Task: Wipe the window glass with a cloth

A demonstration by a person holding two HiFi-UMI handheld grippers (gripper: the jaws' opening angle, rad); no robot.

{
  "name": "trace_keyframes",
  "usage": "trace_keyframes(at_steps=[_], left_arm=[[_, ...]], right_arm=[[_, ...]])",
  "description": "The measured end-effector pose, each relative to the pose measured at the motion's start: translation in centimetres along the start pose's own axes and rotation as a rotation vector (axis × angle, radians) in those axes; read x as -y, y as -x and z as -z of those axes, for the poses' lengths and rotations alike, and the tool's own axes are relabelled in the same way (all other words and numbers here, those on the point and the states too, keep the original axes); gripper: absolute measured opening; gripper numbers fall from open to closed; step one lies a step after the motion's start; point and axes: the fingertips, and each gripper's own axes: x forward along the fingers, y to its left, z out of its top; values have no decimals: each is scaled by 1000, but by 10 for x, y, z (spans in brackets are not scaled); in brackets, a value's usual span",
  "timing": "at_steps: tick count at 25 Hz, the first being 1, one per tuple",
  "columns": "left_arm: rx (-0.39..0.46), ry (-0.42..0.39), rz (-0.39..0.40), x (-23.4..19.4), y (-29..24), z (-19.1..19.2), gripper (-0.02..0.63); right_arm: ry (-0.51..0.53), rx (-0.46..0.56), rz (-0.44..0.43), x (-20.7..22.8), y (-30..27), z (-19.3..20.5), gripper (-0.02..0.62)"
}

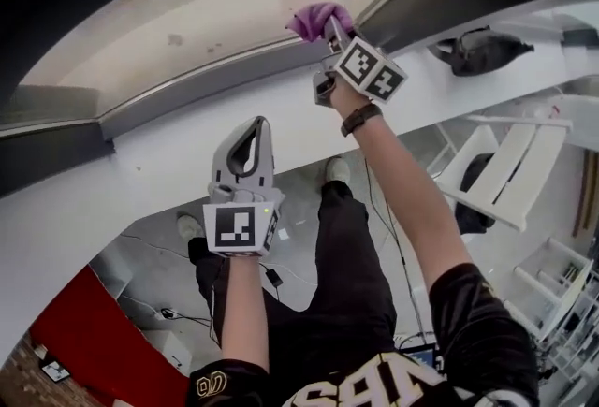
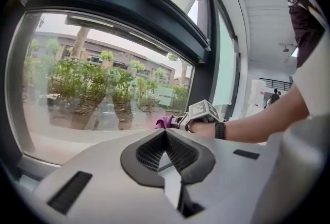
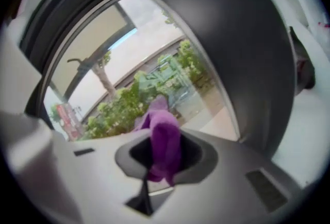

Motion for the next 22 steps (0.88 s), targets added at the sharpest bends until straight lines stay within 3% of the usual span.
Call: trace_keyframes(at_steps=[4, 8, 11, 17, 22], left_arm=[[-14, -17, 31, 25, -12, 4, 12], [-17, -15, -52, -17, 18, 3, 12], [-20, -12, -113, -67, 61, 2, 12], [-34, -25, -309, -188, 169, 3, 12], [-43, -23, -422, -262, 247, 7, 12]], right_arm=[[-17, 39, 101, 62, 7, -37, 80], [-1, 16, 64, 28, 8, -8, 80], [32, -85, -39, -48, 8, 66, 80], [267, -341, -403, -266, -7, 255, 80], [358, -431, -557, -405, -33, 373, 80]])
